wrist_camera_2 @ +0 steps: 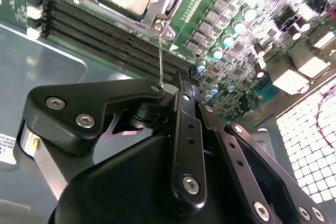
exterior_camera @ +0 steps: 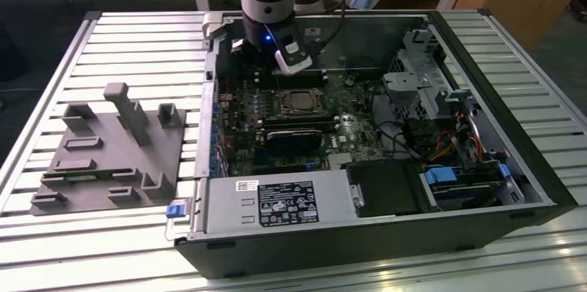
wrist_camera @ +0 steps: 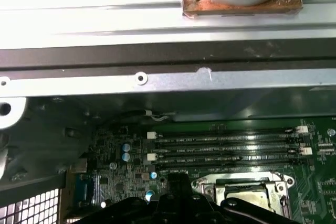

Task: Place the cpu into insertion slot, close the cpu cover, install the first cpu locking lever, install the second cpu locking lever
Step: 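Install the first cpu locking lever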

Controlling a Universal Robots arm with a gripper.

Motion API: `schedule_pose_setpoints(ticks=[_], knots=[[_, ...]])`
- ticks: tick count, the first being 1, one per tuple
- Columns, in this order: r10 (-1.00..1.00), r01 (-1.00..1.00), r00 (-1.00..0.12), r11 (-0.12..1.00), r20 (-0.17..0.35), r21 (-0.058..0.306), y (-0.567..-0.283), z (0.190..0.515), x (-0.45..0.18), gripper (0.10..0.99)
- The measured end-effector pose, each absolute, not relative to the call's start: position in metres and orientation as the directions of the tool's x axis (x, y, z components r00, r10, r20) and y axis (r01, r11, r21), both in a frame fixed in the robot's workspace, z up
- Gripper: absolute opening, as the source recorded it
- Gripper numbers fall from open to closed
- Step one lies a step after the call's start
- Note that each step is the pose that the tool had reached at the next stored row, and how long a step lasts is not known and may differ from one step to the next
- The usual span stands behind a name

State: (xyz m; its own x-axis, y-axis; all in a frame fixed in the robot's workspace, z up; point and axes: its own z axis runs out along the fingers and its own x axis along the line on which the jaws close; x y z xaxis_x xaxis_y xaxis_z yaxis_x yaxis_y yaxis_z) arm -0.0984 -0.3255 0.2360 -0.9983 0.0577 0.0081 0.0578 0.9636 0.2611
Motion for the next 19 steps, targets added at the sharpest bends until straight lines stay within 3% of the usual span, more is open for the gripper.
schedule_pose_setpoints(ticks=[19], knots=[[0.058,0.058,-0.998,0.963,0.008,0.262,-0.326,0.235,-0.063,0.106]])
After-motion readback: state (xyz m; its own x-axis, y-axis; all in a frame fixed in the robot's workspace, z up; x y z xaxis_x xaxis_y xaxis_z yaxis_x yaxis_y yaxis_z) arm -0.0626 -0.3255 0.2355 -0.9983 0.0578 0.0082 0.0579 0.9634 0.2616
